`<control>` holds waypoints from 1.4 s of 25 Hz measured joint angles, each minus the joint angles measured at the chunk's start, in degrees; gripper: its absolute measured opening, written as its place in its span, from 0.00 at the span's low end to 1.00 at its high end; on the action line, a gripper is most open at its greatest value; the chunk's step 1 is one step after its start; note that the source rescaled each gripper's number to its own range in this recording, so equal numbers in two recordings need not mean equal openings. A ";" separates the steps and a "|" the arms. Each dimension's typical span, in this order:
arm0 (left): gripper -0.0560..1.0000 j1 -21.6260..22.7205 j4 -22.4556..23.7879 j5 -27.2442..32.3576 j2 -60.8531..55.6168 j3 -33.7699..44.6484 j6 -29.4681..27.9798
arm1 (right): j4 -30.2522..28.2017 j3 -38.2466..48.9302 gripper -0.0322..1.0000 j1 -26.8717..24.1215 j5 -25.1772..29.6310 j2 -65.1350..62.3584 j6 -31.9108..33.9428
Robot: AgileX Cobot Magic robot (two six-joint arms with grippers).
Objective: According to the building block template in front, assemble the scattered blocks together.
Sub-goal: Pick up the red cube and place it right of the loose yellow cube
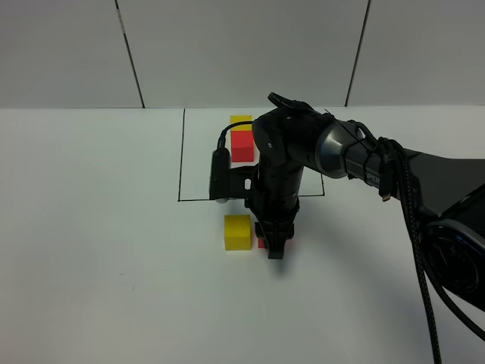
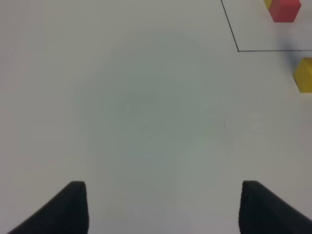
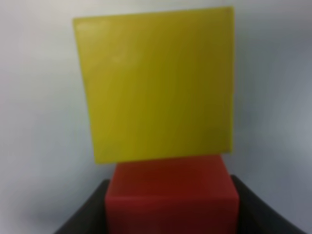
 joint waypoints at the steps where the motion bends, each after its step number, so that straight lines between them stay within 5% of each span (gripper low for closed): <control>1: 0.48 0.00 0.00 0.00 0.00 0.00 0.00 | 0.31 0.00 0.03 0.00 0.00 0.00 -0.30; 35: 0.48 0.00 0.00 0.00 0.00 0.00 0.00 | 3.39 0.00 0.03 0.00 -1.08 0.02 -4.32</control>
